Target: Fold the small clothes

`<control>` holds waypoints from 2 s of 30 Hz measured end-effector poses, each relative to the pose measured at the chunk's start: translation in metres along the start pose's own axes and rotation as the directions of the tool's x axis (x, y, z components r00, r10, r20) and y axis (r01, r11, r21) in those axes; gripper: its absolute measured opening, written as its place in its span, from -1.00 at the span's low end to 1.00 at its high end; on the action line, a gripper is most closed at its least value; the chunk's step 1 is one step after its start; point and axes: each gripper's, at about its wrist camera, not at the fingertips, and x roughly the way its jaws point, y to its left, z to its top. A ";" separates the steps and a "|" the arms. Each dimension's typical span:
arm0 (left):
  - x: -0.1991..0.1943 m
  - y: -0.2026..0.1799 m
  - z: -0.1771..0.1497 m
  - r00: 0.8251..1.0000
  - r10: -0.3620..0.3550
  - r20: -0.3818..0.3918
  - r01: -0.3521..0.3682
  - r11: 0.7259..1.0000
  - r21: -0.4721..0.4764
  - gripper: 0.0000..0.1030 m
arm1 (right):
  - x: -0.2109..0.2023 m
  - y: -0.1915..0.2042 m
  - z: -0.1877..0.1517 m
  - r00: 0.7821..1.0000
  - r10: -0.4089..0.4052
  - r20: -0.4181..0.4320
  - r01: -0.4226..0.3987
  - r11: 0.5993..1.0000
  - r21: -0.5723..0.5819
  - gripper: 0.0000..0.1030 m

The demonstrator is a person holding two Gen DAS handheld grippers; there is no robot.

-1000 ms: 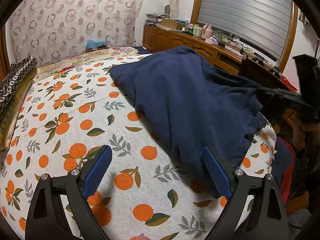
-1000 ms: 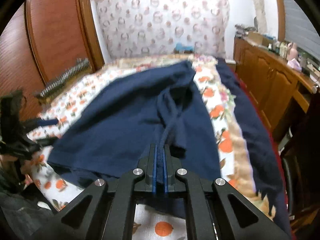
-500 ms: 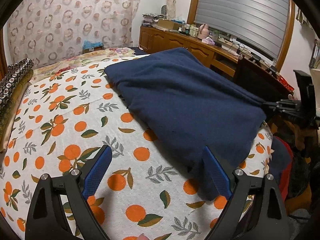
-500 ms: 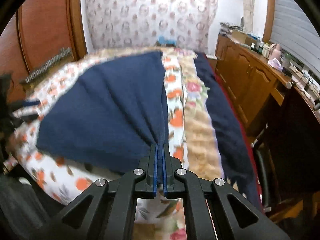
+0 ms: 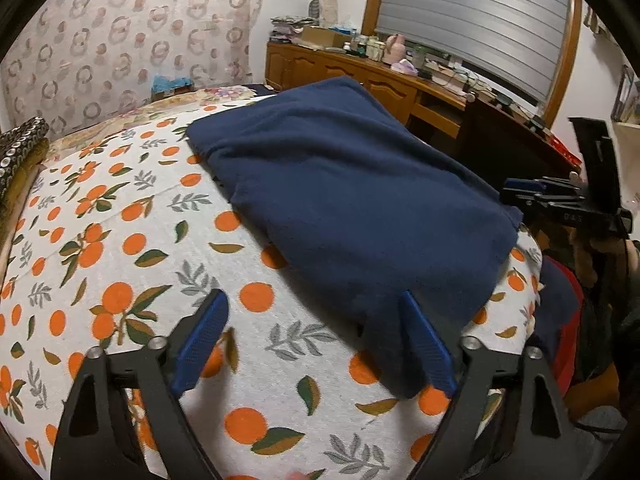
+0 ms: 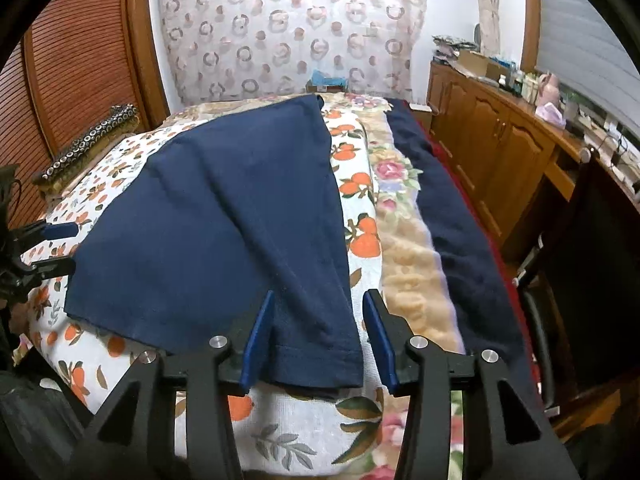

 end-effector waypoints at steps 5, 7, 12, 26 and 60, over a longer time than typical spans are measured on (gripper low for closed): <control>0.003 -0.005 -0.002 0.995 -0.093 -0.023 0.093 0.996 -0.010 0.12 | 0.006 -0.001 0.001 1.000 -0.003 -0.025 0.003 1.000 0.000 0.09; 0.003 -0.008 -0.003 0.994 -0.105 -0.024 0.104 0.995 -0.007 -0.10 | 0.008 -0.004 -0.001 0.999 -0.013 -0.039 0.013 1.000 0.005 0.10; 0.007 -0.014 -0.006 0.990 -0.128 -0.052 0.127 0.992 -0.014 -0.20 | 0.012 -0.007 -0.001 0.998 0.004 -0.060 -0.003 1.000 0.016 0.10; 0.003 -0.021 -0.013 0.986 -0.153 -0.060 0.154 0.988 0.003 -0.78 | 0.015 0.011 -0.005 0.994 0.098 -0.041 -0.100 0.994 -0.048 -0.69; 0.020 0.093 0.132 0.983 -0.130 0.127 0.148 0.979 -0.144 -0.84 | 0.084 0.008 0.155 0.957 0.173 0.233 -0.158 0.984 -0.081 -0.84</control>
